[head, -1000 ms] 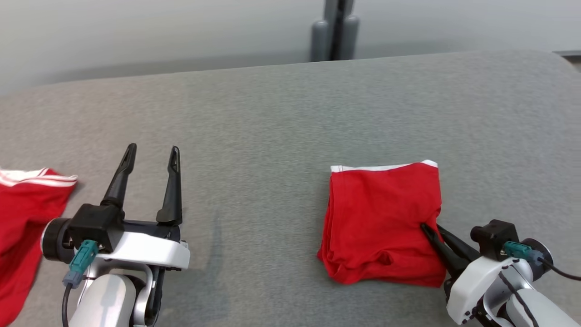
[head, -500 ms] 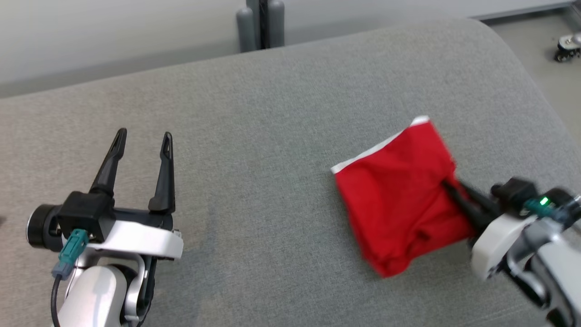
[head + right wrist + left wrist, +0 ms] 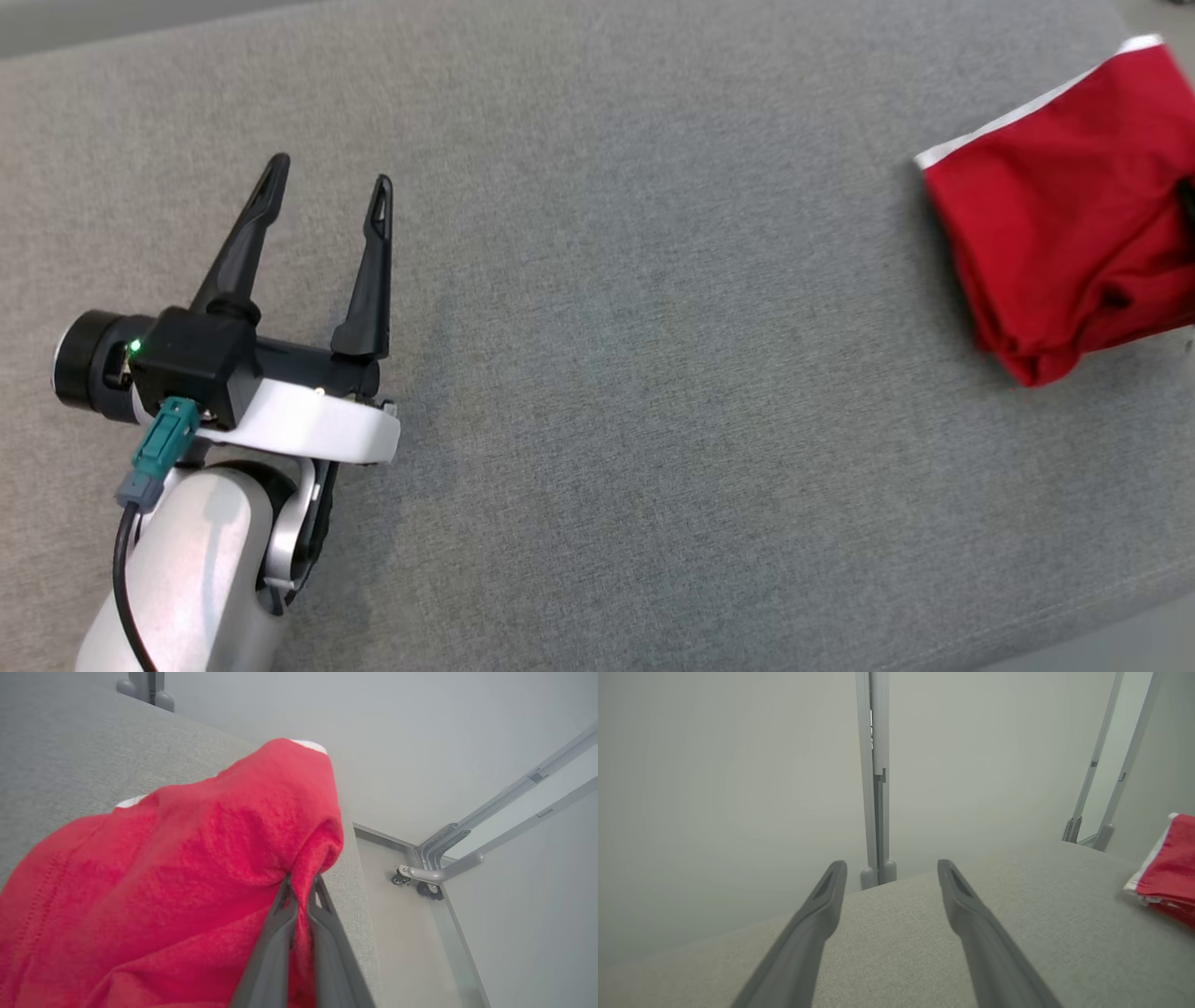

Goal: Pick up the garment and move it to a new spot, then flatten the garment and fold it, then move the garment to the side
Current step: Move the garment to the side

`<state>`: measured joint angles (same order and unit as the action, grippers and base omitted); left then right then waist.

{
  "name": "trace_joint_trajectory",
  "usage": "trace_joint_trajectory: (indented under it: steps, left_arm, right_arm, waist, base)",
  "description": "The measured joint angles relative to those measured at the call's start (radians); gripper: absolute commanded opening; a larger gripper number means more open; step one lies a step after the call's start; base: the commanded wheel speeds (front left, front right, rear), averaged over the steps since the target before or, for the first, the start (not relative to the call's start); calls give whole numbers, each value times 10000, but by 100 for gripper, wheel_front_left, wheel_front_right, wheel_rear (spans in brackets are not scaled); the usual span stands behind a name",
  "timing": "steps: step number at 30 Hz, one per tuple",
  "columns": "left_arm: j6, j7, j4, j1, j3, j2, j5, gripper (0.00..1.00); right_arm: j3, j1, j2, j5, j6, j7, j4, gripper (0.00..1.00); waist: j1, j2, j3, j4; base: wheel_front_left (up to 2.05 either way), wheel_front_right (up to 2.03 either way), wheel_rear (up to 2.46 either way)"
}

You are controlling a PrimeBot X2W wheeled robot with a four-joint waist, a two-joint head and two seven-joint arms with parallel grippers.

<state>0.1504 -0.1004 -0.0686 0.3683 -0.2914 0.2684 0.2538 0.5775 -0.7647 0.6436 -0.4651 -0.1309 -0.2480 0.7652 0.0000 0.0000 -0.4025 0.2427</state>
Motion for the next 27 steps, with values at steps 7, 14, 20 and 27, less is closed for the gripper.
trace_joint_trajectory:
  steps: [7,14,20,27]
  left_arm:
    - [-36,4,63,290,-59,56,-61,100]
    - [-27,-33,228,301,-73,54,10,100]
    - [180,-247,454,-127,184,4,324,100]
    - [326,-614,702,-910,385,-259,825,100]
  right_arm:
    - [-374,-771,-221,10,-2,-125,1906,100]
    - [-1979,-716,-648,121,0,-163,2079,100]
    - [-3963,448,-1363,583,0,-163,299,100]
    - [-5607,2275,-2778,1586,2,-165,-2309,100]
  waist:
    - [0,0,-513,14]
    - [0,0,-370,38]
    - [0,0,116,-32]
    - [0,0,939,-424]
  base:
    - [0,0,0]
    - [0,0,0]
    - [0,0,0]
    - [0,0,0]
